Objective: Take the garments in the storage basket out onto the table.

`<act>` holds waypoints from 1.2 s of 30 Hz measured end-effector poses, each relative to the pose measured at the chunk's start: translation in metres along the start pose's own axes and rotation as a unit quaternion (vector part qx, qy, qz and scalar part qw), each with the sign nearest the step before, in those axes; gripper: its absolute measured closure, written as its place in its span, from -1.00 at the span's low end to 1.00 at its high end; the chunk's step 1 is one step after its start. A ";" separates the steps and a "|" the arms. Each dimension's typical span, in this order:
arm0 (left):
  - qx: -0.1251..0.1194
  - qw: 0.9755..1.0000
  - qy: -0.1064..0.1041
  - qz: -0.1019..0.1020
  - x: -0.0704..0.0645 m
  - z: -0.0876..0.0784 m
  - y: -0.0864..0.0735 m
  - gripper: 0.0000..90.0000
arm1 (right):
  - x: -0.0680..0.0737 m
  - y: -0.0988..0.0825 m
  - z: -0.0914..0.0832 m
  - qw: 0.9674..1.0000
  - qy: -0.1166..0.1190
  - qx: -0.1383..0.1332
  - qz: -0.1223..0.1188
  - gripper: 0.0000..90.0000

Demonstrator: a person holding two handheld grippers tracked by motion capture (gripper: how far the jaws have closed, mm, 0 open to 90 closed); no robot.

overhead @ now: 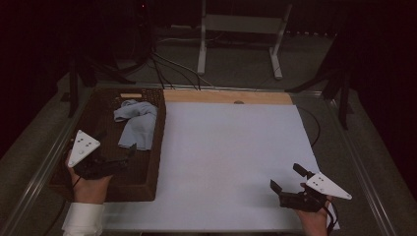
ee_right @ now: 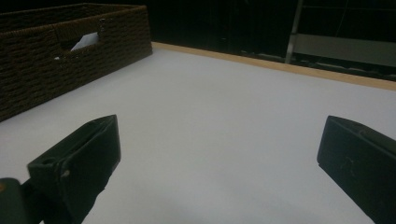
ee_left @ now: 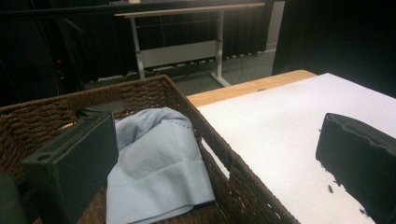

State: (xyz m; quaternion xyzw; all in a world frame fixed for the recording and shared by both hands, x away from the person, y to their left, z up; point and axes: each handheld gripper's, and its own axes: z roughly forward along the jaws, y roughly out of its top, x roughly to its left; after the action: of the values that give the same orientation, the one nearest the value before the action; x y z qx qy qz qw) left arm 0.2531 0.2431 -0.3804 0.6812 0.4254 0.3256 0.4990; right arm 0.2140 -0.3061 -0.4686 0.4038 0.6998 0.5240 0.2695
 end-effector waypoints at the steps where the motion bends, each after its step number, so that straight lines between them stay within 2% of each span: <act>1: 0.000 1.000 0.000 0.000 0.000 0.000 0.000 -0.99 | 0.000 0.000 0.000 1.000 0.000 0.000 0.000 -1.00; 10: 0.009 1.000 -0.006 0.000 0.004 0.011 0.006 -0.99 | 0.000 0.000 0.000 1.000 0.000 -0.001 0.002 -1.00; 15: 0.014 1.000 -0.003 0.011 0.005 0.016 0.010 -0.99 | 0.000 0.000 0.000 1.000 0.001 0.000 0.001 -1.00; 20: 0.015 1.000 -0.012 0.012 0.007 0.022 0.013 -0.99 | 0.001 0.000 0.000 1.000 0.001 0.000 0.001 -1.00; 28: 0.015 1.000 -0.014 0.001 0.014 0.030 0.013 -0.99 | 0.000 0.000 0.000 1.000 0.000 -0.001 0.001 -1.00; 36: 0.017 1.000 -0.009 0.008 0.017 0.036 0.013 -0.99 | 0.001 0.000 0.000 1.000 0.001 0.000 0.000 -1.00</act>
State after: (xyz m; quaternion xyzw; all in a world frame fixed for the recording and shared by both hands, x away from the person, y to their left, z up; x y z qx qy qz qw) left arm 0.2955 0.2424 -0.3781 0.6962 0.4205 0.3161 0.4885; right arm 0.2139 -0.3049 -0.4685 0.4031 0.7003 0.5241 0.2691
